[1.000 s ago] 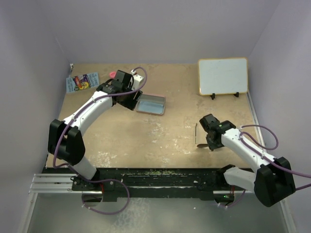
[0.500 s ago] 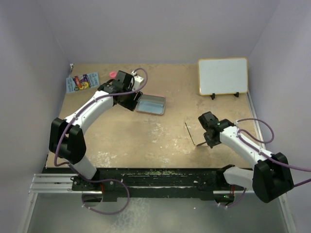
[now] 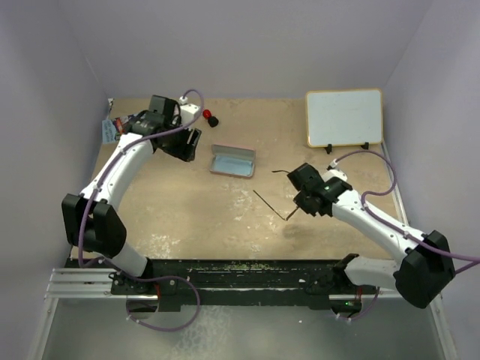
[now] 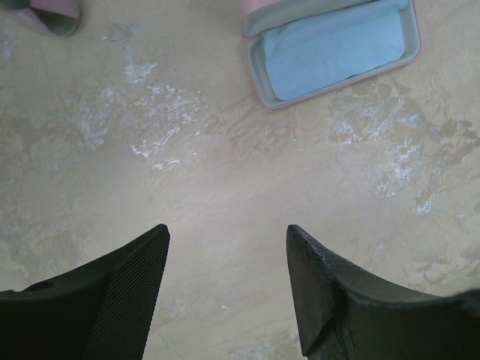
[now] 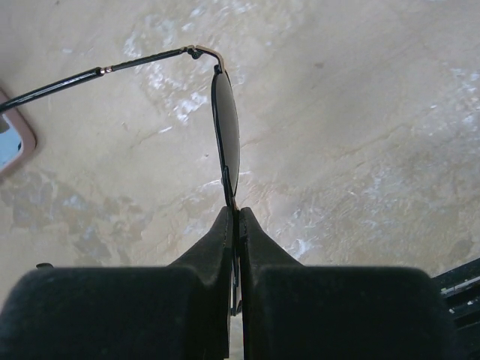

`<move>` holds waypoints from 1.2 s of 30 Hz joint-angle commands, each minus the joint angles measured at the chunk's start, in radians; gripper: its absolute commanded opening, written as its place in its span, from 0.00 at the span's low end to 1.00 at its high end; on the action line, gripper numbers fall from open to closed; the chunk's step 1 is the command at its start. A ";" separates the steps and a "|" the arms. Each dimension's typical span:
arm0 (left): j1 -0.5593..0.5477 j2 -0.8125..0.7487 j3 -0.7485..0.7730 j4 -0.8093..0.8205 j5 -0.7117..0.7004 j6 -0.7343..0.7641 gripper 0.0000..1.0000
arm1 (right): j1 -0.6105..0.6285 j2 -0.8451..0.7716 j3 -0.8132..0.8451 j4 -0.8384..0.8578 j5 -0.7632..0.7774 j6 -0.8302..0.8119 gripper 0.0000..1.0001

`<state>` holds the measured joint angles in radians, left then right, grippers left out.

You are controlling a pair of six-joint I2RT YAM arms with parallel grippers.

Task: Organize the sunglasses
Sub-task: Pick up the sunglasses from the center of the board, then fold the sunglasses.

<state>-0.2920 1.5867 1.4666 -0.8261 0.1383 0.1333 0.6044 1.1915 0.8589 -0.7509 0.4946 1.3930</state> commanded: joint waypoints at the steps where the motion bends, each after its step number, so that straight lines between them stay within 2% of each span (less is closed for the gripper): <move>1: 0.095 -0.056 0.049 -0.088 0.172 0.062 0.68 | 0.060 0.057 0.083 0.029 0.013 -0.045 0.00; 7: 0.100 -0.079 0.046 -0.205 0.349 0.152 0.68 | 0.078 0.136 0.262 0.020 0.040 -0.055 0.00; 10: 0.099 -0.129 0.039 -0.204 0.391 0.179 0.68 | 0.077 0.169 0.369 0.028 0.035 -0.088 0.00; 13: 0.098 -0.189 0.018 -0.190 0.480 0.213 0.68 | 0.077 0.238 0.521 -0.056 0.083 -0.103 0.00; 17: 0.078 -0.275 -0.051 -0.119 0.588 0.238 0.69 | 0.077 0.299 0.622 -0.067 0.113 -0.137 0.00; 23: -0.082 -0.265 -0.055 -0.084 0.452 0.242 0.69 | 0.086 0.358 0.685 -0.008 0.079 -0.175 0.00; 30: -0.090 -0.145 -0.027 -0.074 0.437 0.233 0.69 | 0.135 0.390 0.778 -0.017 0.098 -0.207 0.00; 36: -0.090 -0.119 -0.016 -0.055 0.437 0.210 0.69 | 0.186 0.415 0.840 -0.053 0.120 -0.232 0.00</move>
<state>-0.3862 1.4834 1.4223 -0.9302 0.5682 0.3519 0.7658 1.6035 1.6409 -0.7784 0.5671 1.1942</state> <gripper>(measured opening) 0.691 0.007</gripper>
